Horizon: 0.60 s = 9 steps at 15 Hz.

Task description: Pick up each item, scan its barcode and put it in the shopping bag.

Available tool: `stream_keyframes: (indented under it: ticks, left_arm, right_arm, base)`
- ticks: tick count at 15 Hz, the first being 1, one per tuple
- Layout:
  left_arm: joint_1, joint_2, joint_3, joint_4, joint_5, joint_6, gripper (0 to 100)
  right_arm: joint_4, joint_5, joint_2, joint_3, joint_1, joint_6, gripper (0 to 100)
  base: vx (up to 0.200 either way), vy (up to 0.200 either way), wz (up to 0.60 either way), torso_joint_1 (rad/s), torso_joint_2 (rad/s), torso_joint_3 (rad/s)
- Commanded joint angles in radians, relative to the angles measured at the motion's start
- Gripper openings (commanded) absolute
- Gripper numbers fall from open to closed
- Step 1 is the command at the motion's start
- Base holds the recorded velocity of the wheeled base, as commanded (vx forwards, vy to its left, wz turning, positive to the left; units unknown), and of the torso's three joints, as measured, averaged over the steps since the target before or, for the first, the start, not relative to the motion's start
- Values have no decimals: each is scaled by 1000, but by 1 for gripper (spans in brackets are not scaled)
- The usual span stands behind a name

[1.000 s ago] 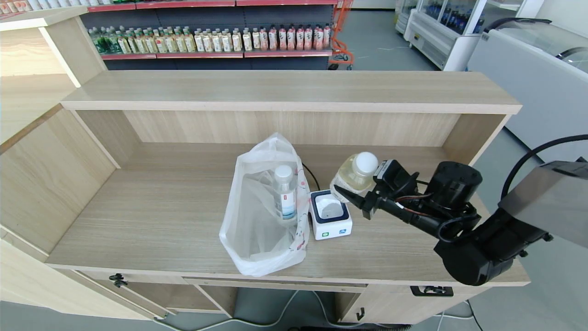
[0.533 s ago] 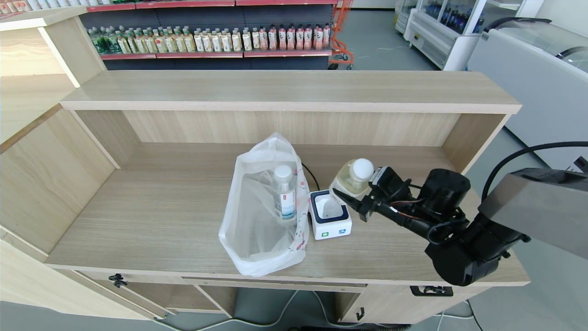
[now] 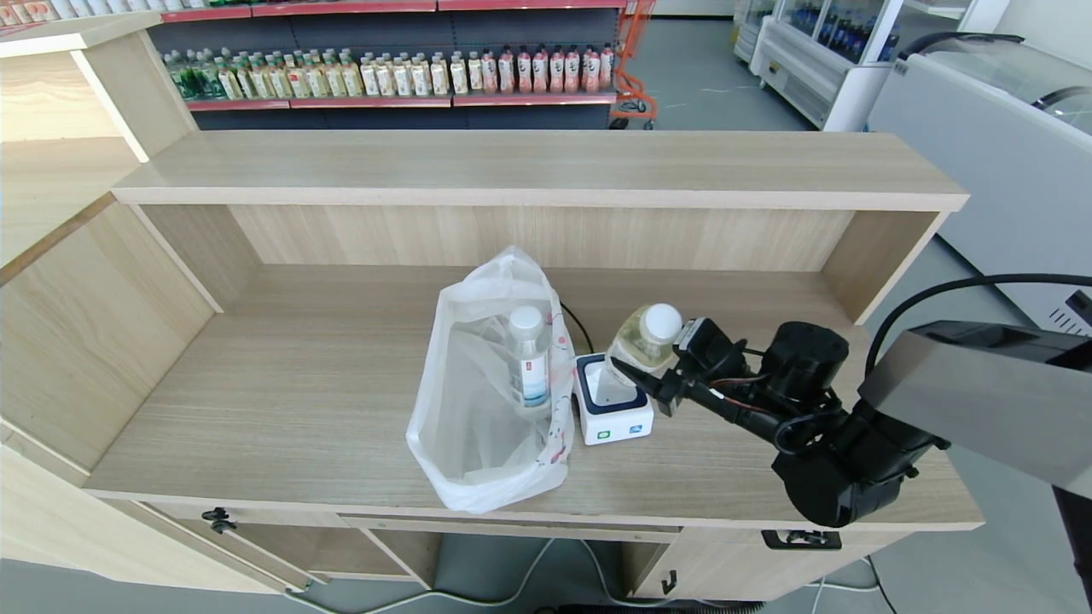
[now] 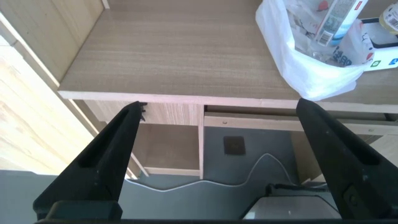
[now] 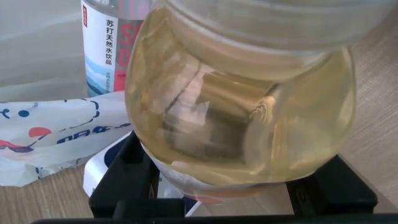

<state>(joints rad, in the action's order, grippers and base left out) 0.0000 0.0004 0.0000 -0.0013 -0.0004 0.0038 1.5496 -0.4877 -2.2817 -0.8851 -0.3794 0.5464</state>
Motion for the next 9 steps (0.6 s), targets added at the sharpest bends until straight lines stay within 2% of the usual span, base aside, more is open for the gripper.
stream_keyframes:
  ticks: [1,9]
  left_arm:
    - [0,0,0,0,-1,1,100]
    - [0,0,0,0,-1,1,100]
  right_arm:
    - [0,1,-18,-20,-3,-9,0]
    - [0,1,-67,-81,-9,-39,0]
  base:
    - [0,0,0,0,0,0]
    - [0,0,0,0,0,0]
